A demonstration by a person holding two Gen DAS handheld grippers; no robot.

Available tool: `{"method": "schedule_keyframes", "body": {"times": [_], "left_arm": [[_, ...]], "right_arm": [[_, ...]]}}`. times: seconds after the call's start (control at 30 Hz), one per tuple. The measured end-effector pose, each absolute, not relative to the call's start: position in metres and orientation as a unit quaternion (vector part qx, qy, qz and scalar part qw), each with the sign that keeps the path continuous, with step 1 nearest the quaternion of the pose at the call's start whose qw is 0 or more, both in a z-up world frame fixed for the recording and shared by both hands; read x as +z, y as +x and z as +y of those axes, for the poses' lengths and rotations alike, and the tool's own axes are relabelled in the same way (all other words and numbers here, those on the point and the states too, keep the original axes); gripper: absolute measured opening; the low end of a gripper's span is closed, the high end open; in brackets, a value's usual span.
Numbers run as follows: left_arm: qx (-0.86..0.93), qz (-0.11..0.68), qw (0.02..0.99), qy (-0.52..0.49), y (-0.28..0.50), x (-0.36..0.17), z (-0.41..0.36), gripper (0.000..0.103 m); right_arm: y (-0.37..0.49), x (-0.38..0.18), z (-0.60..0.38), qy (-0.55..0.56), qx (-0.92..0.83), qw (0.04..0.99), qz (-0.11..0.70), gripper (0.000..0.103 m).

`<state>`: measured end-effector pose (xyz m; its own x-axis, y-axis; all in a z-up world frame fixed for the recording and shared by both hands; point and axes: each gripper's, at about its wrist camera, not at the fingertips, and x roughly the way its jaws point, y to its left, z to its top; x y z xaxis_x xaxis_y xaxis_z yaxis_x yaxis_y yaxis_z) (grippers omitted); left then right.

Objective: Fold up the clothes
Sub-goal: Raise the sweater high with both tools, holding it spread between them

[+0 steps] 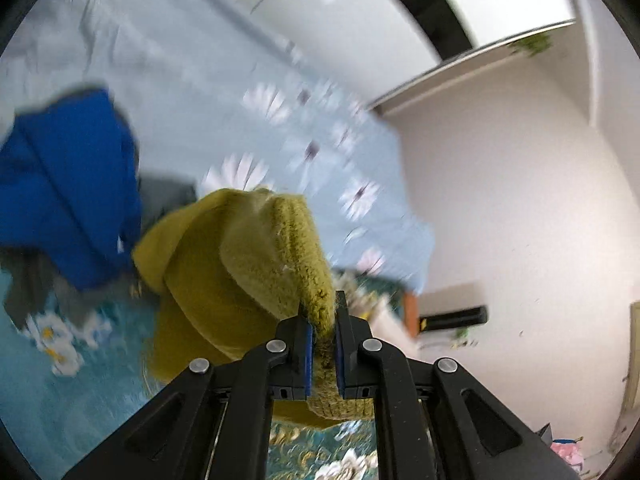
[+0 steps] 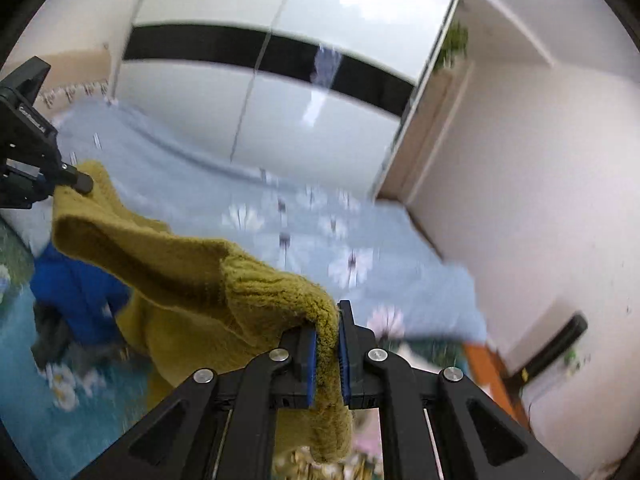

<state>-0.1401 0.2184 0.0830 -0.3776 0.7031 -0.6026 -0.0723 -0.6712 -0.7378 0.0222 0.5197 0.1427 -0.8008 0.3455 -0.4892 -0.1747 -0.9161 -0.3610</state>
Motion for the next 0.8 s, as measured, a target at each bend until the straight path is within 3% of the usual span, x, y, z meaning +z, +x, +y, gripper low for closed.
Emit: {"method": "schedule_keyframes", "body": {"times": [0.23, 0.8], "left_arm": [[0.799, -0.327, 0.259, -0.433, -0.115, 0.166, 0.164, 0.008], [0.799, -0.326, 0.219, -0.456, 0.055, 0.124, 0.086, 0.008]], "right_arm": [[0.026, 0.217, 0.475, -0.218, 0.954, 0.126, -0.164, 0.009], [0.132, 0.196, 0.41, -0.271, 0.942, 0.09, -0.178, 0.009]]}}
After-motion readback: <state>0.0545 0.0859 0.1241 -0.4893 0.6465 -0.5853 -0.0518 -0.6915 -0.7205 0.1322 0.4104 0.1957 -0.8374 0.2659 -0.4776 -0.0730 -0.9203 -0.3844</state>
